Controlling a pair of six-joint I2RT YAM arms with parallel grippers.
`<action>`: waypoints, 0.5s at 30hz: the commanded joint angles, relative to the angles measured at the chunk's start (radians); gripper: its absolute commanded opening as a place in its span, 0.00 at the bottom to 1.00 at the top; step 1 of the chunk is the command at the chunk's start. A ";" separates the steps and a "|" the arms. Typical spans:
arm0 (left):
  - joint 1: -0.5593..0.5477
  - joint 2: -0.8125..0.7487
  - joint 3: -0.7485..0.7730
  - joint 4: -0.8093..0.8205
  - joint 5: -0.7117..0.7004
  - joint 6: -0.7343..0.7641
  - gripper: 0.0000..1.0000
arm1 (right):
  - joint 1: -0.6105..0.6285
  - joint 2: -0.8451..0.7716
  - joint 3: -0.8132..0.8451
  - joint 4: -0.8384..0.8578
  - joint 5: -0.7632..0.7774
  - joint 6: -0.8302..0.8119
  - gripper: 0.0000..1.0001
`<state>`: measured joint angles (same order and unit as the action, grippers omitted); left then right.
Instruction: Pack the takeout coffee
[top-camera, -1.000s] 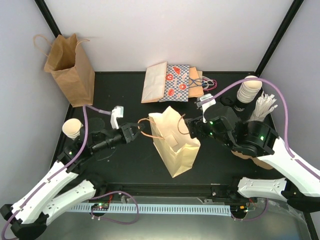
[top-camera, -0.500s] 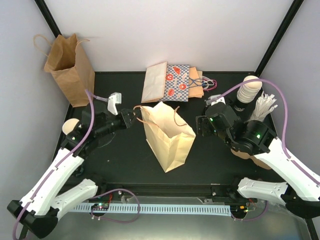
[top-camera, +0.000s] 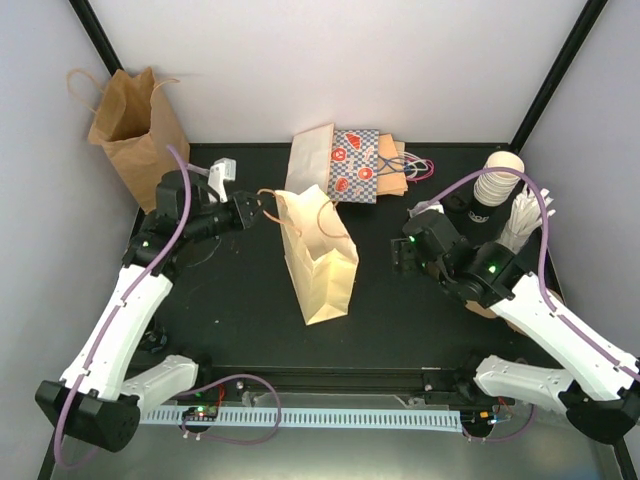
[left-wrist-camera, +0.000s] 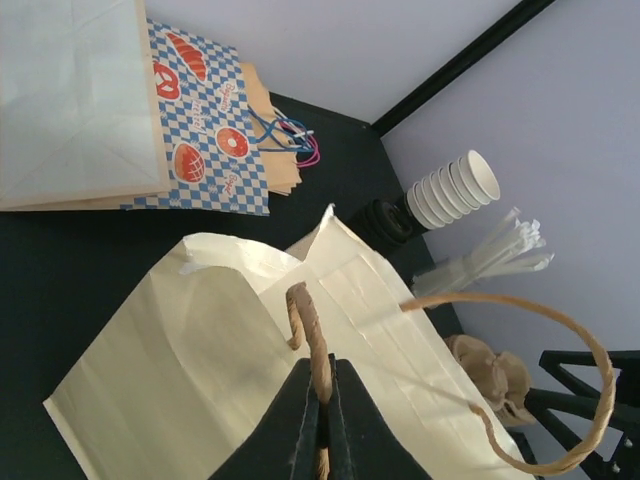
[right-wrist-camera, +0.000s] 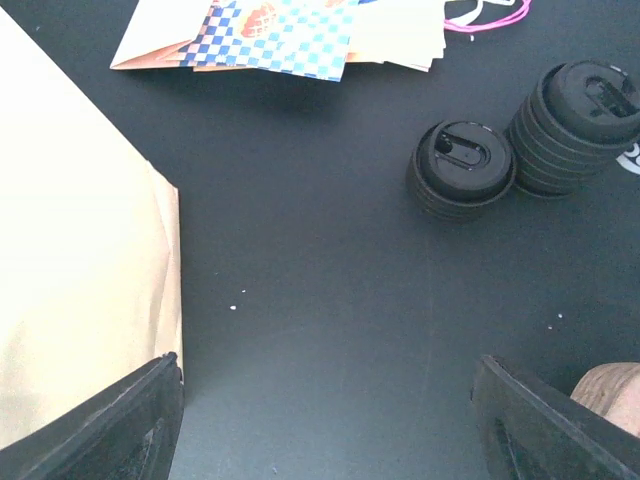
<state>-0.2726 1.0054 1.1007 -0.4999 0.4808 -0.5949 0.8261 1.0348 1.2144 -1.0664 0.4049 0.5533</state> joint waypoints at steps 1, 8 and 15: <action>0.030 0.040 0.058 -0.031 0.088 0.087 0.03 | -0.021 -0.003 -0.023 0.053 -0.038 0.007 0.81; 0.042 -0.004 0.093 -0.140 0.036 0.123 0.59 | -0.025 0.016 -0.050 0.072 -0.057 0.009 0.81; 0.042 -0.146 0.070 -0.239 -0.009 0.109 0.96 | -0.026 0.019 -0.088 0.089 -0.088 0.015 0.82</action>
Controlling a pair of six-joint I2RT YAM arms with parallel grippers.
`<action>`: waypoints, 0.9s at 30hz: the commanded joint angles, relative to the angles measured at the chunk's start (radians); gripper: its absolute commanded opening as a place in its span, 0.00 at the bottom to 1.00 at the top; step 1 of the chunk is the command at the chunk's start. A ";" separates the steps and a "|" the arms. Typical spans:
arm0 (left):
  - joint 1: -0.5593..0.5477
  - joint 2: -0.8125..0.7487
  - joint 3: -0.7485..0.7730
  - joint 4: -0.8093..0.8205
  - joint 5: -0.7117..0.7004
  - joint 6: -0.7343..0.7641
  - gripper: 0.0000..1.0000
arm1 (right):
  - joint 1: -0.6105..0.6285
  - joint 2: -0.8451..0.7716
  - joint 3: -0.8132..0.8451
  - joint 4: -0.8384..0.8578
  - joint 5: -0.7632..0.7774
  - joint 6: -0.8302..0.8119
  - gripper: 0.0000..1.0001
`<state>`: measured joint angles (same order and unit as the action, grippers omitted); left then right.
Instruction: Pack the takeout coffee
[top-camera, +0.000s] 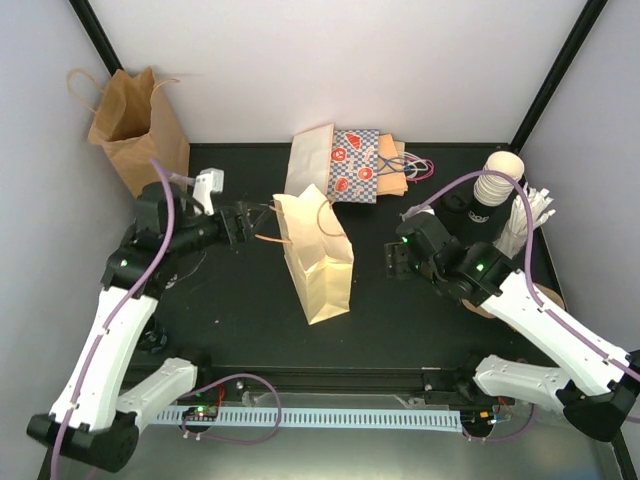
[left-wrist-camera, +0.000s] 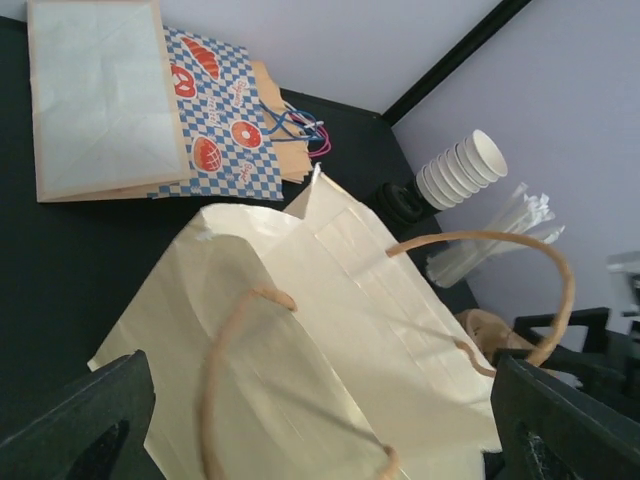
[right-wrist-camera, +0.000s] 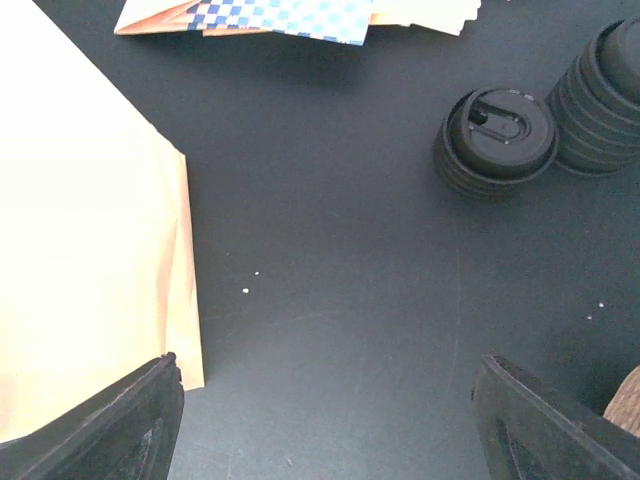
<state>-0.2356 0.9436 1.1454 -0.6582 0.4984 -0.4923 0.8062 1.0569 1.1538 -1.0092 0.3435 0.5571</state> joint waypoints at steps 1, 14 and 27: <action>0.005 -0.107 0.020 -0.097 -0.025 0.005 0.97 | -0.006 -0.006 -0.040 0.038 -0.042 0.004 0.81; 0.005 -0.395 -0.097 -0.318 -0.083 -0.024 0.99 | -0.007 -0.034 -0.319 0.204 -0.294 0.024 0.81; 0.004 -0.655 -0.606 -0.177 0.077 -0.135 0.99 | -0.006 0.049 -0.505 0.457 -0.385 0.084 0.74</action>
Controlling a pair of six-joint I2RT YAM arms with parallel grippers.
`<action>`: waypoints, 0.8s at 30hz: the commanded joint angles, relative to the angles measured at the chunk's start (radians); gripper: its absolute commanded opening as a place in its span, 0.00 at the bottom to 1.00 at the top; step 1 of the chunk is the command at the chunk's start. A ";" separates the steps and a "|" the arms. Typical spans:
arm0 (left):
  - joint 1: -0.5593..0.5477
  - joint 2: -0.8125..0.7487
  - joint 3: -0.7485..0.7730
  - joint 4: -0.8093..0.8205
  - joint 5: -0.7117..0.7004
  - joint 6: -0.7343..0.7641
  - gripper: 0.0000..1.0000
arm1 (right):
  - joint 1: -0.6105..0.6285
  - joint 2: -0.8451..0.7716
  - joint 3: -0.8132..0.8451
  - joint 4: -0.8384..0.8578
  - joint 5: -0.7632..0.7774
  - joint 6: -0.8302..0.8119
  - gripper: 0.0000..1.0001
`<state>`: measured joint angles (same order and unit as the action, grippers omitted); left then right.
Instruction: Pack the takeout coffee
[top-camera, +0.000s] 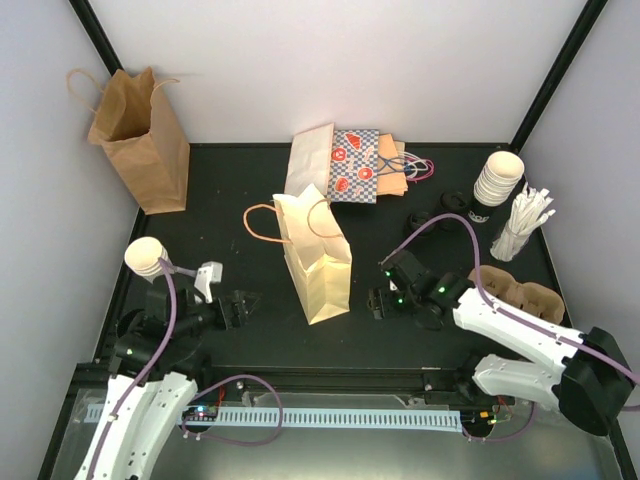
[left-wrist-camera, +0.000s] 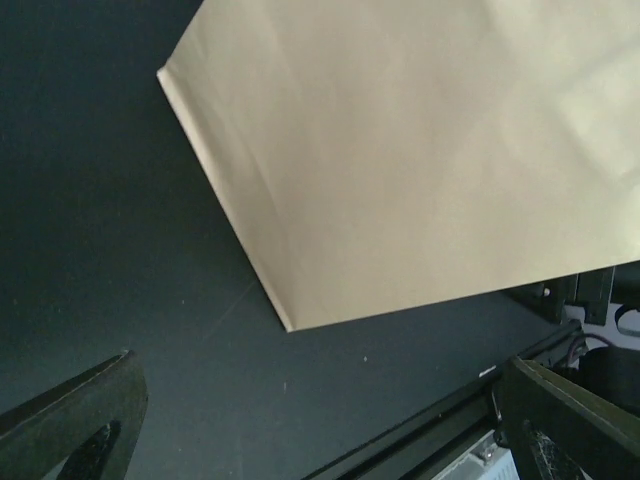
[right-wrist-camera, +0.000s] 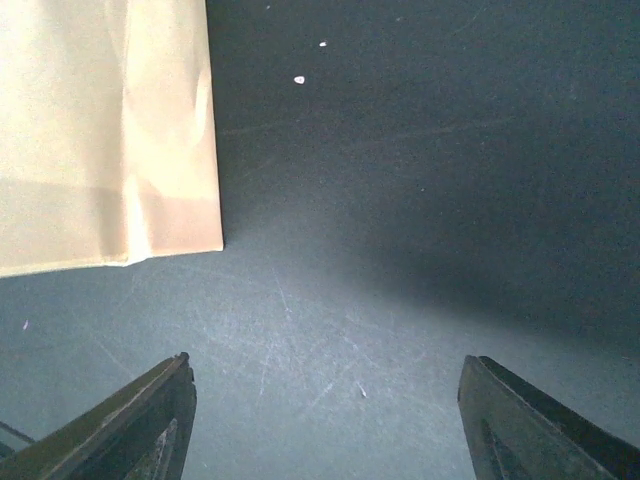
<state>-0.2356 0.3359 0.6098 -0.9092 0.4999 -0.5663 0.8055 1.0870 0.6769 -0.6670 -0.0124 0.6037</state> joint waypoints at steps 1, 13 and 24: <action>0.004 -0.055 -0.099 0.096 0.086 -0.076 0.98 | -0.005 0.025 -0.037 0.134 -0.034 0.042 0.74; -0.014 -0.038 -0.268 0.269 0.112 -0.109 0.98 | -0.083 0.091 -0.126 0.285 -0.118 0.071 0.33; -0.062 0.026 -0.305 0.357 0.099 -0.131 0.98 | -0.103 0.230 -0.127 0.403 -0.244 0.068 0.03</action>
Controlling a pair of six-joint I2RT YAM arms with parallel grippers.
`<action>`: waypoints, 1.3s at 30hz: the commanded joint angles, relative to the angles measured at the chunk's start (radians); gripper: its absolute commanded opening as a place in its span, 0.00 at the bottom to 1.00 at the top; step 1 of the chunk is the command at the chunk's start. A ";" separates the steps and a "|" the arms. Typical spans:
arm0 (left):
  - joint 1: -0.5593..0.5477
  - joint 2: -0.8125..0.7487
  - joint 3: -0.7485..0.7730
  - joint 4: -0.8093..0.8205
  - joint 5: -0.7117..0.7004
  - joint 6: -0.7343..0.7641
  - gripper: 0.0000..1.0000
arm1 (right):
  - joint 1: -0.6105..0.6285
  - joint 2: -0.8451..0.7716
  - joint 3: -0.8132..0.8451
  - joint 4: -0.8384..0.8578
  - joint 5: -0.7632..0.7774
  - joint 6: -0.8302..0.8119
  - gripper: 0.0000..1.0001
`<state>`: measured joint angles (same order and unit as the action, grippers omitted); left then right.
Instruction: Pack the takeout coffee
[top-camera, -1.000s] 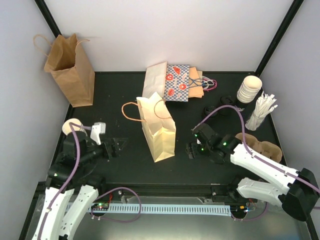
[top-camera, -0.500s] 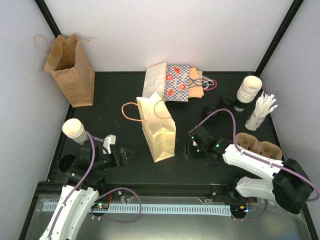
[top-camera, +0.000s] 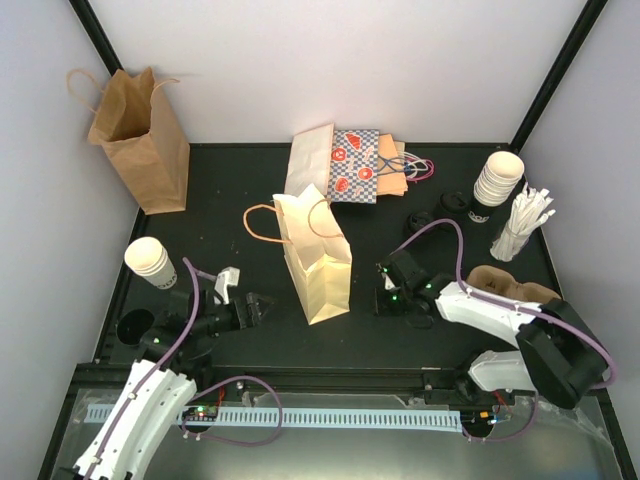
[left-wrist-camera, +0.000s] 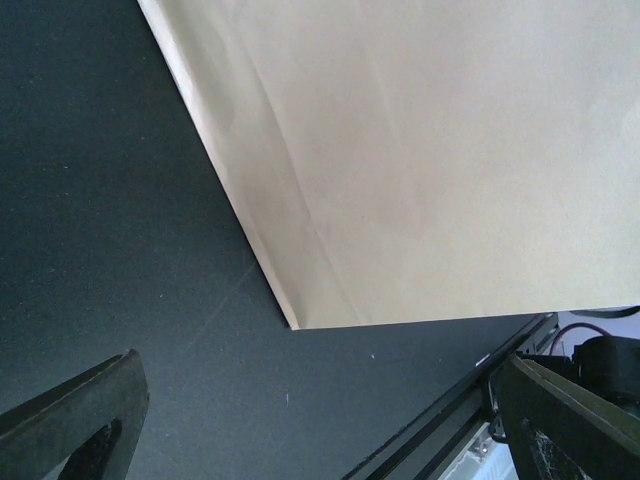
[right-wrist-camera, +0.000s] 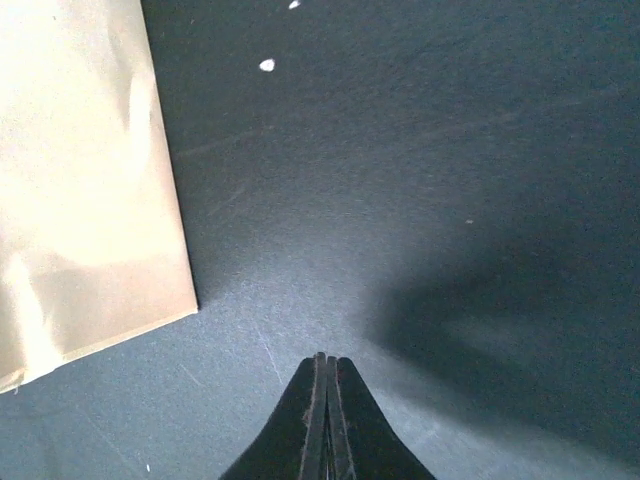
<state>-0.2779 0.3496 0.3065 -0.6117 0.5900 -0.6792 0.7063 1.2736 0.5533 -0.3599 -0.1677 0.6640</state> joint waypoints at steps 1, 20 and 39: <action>-0.024 0.014 -0.006 0.063 0.006 -0.021 0.98 | -0.005 0.056 -0.006 0.116 -0.108 0.014 0.03; -0.151 0.118 -0.034 0.149 -0.065 -0.062 0.98 | 0.097 0.223 0.032 0.277 -0.216 0.085 0.01; -0.340 0.286 -0.019 0.297 -0.276 -0.109 0.99 | 0.097 0.430 0.172 0.478 -0.249 0.207 0.01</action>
<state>-0.6109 0.6346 0.2554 -0.3420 0.3767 -0.7799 0.8009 1.6520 0.6571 0.0437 -0.4152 0.8307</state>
